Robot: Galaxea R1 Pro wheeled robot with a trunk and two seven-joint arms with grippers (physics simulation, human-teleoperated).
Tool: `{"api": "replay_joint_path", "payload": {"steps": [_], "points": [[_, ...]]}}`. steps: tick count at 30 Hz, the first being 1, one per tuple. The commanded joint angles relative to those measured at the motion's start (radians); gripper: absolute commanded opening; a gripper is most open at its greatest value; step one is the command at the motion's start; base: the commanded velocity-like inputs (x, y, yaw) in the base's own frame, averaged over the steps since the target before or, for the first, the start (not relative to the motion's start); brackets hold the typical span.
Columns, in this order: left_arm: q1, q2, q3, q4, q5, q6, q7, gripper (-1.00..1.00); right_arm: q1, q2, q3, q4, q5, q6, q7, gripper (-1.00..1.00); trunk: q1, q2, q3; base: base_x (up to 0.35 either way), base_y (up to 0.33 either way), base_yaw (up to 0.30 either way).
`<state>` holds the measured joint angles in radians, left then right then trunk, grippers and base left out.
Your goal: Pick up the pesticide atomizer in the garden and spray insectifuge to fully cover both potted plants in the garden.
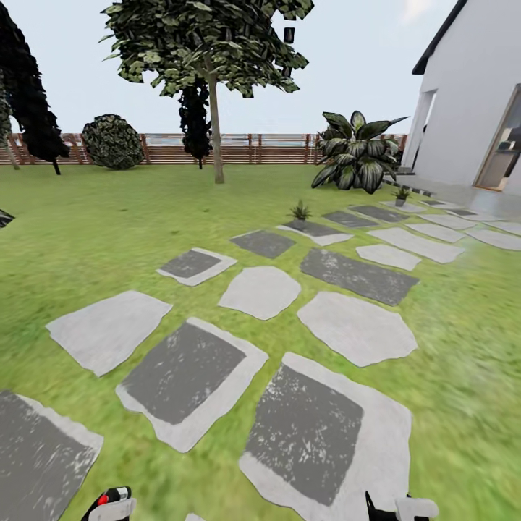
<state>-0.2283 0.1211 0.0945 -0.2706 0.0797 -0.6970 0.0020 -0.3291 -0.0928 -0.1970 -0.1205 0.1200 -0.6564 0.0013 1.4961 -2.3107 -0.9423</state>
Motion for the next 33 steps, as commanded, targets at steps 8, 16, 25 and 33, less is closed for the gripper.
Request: {"api": "replay_joint_path", "payload": {"steps": [8,16,25,33], "points": [[0.0,0.0,-0.002,0.001,0.008,-0.004,0.0,-1.0,-0.001,0.0,-0.009,0.001,0.01,-0.003,-0.003,1.0,0.0,0.0,-0.001,0.336,0.0,0.0],[-0.001,0.0,-0.002,0.001,0.009,-0.004,0.0,-1.0,-0.001,-0.001,-0.009,0.001,0.01,-0.002,-0.003,1.0,0.0,0.0,-0.001,0.336,0.0,-0.055],[0.0,0.0,-0.002,0.001,0.009,-0.004,0.0,-1.0,-0.001,0.001,-0.009,0.001,0.01,-0.002,-0.003,1.0,0.0,0.0,-0.001,0.335,0.0,-0.098],[0.0,0.0,-0.002,0.001,0.009,-0.004,0.0,-1.0,-0.001,0.001,-0.009,0.001,0.01,-0.002,-0.003,1.0,0.0,0.0,-0.001,0.335,0.0,-0.002]]}}
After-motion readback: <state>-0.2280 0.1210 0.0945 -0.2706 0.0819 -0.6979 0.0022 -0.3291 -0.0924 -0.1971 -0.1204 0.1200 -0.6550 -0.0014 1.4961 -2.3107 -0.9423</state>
